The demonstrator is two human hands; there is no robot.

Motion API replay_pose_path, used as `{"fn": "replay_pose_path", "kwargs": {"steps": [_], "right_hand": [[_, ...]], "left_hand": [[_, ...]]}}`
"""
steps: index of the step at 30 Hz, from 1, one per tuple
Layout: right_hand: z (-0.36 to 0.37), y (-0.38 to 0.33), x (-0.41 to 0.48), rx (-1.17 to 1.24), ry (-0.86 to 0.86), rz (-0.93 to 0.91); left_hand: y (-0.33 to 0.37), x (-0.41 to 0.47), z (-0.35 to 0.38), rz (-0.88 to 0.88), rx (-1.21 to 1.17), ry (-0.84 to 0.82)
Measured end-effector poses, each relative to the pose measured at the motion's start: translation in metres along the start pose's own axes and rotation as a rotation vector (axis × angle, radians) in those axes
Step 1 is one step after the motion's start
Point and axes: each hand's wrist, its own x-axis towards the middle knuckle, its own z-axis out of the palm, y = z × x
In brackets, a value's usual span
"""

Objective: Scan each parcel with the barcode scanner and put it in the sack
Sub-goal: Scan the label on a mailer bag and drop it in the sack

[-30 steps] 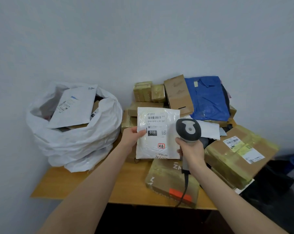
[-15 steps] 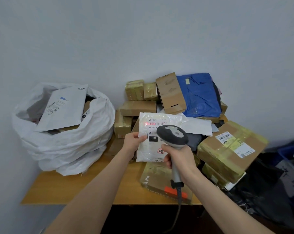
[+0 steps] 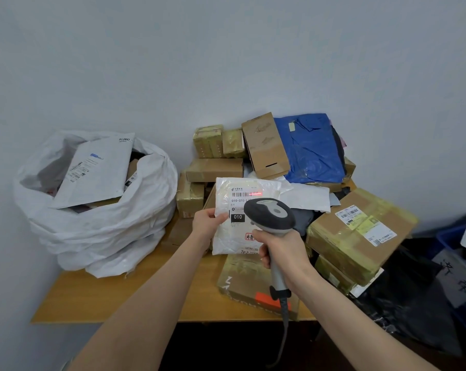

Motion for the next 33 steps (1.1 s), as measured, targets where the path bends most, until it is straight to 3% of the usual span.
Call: {"fn": "replay_pose_path", "kwargs": {"steps": [18, 33], "right_hand": [[-0.014, -0.005, 0.003, 0.057, 0.011, -0.037], [-0.026, -0.007, 0.003, 0.031, -0.076, -0.004]], "left_hand": [[0.001, -0.003, 0.010, 0.001, -0.007, 0.047], [0.004, -0.009, 0.016, -0.003, 0.046, 0.086]]}}
